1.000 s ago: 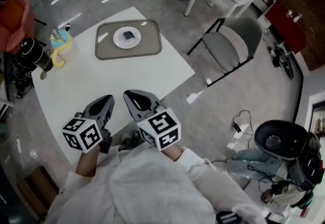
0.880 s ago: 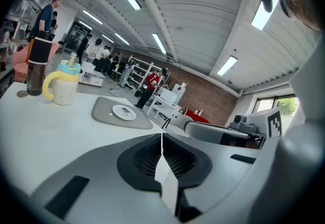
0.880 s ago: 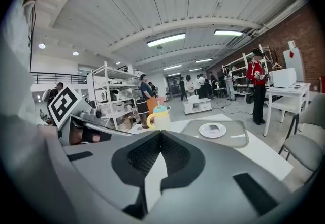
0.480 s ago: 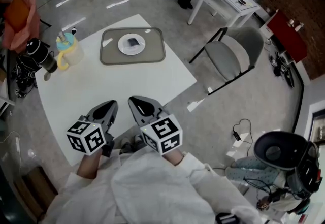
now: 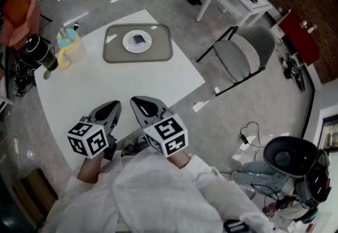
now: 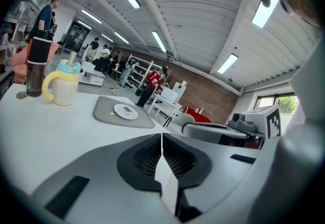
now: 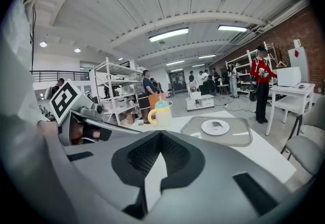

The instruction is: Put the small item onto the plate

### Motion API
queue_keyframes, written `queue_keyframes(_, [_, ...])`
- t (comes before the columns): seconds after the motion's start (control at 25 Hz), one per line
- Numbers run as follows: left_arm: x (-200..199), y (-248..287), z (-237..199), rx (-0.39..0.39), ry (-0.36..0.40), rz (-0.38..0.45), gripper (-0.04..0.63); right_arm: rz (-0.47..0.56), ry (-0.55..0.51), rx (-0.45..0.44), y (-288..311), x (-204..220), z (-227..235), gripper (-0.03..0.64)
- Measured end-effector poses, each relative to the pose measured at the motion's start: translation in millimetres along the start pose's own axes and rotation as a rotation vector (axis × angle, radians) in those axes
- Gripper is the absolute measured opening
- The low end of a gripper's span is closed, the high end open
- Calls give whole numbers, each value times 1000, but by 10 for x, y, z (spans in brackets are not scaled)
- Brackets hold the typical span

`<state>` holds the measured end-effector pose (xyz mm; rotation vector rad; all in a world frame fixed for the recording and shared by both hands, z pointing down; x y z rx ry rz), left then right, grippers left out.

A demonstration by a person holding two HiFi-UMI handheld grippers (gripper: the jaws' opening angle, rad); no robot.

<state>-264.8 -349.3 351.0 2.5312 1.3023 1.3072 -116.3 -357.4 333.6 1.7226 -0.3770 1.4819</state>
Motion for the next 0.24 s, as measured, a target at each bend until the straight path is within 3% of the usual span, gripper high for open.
queue_keyframes(0.24, [-63, 37, -61, -10, 8, 1, 17, -4, -21, -22, 83, -43, 16, 15])
Point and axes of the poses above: the fingertips, and each gripper's own axes: y forward along the fingers, z to its right, x out of its underside, the point moved 8 cm from there along -y, backward along the fingers, and after that the axes turned 10 degrees about -y, right-handed, at the moved point
